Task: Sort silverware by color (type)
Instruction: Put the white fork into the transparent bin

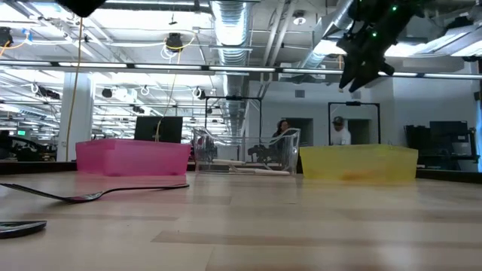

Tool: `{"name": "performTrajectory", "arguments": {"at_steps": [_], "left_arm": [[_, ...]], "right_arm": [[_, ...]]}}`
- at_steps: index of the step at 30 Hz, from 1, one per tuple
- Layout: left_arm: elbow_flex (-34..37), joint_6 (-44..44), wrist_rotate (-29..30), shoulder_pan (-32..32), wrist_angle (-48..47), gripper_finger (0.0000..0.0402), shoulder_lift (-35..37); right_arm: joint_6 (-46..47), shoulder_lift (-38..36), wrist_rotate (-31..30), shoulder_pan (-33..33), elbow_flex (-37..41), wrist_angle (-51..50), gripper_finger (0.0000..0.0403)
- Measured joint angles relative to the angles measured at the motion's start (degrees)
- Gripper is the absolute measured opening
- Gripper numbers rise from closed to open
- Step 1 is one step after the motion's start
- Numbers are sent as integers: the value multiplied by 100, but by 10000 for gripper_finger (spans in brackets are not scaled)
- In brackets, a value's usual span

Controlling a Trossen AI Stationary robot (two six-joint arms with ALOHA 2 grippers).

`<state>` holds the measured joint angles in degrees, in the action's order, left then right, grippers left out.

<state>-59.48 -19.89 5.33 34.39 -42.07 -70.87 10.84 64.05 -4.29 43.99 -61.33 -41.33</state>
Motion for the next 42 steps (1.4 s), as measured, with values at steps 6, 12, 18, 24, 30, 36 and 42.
{"name": "performTrajectory", "arguments": {"at_steps": [6,12,18,24,30,36,42], "left_arm": [[0,-477,-73,165,-8,209,-386],[0,-961,-148,274,-7,209,-426],[0,-937,72,564,-149,209,-426],[1,-729,106,646,-375,209,-411],[411,-314,-101,688,-319,209,-251],[1226,-123,14,699,189,209,62],[2114,67,139,699,1327,209,136]], "right_arm": [[127,0,195,-593,-1,22,218],[258,0,192,-1315,-1,22,218],[655,0,138,-1931,-1,49,218],[1045,0,126,-2447,-1,262,218],[1443,2,-297,-2811,1,524,218],[2010,2,-527,-3004,1,637,218],[2408,2,-529,-3201,1,630,218]]}}
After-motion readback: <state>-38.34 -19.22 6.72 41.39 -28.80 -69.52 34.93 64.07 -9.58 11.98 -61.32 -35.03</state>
